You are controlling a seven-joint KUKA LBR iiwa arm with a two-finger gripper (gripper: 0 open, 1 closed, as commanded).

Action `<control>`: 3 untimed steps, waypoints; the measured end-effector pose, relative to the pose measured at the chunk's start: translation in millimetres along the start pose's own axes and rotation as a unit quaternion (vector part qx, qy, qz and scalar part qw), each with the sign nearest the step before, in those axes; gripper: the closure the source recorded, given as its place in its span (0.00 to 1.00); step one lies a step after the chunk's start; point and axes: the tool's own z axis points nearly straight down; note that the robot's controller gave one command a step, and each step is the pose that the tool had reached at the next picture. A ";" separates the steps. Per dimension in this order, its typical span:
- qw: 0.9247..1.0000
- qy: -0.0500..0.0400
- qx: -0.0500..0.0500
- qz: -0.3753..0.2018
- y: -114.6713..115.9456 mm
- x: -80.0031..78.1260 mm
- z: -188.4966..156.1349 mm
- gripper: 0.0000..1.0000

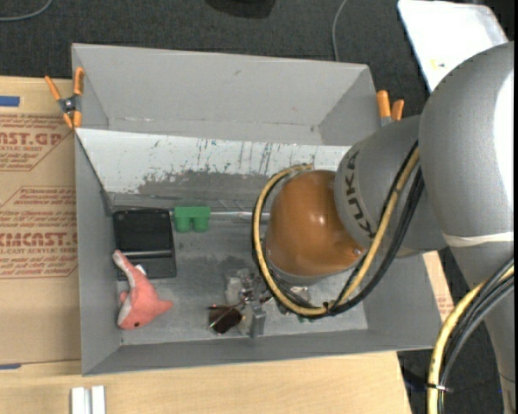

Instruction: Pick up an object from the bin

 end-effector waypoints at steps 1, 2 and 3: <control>1.000 0.000 0.000 0.000 0.0 0.0 -0.1 1.00; 1.000 0.000 0.000 0.000 -0.1 0.0 -0.1 1.00; 1.000 0.000 0.000 0.000 -0.1 0.0 0.0 1.00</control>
Offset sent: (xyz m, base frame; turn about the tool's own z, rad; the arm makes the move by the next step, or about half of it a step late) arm 0.0000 0.0000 0.0000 0.0000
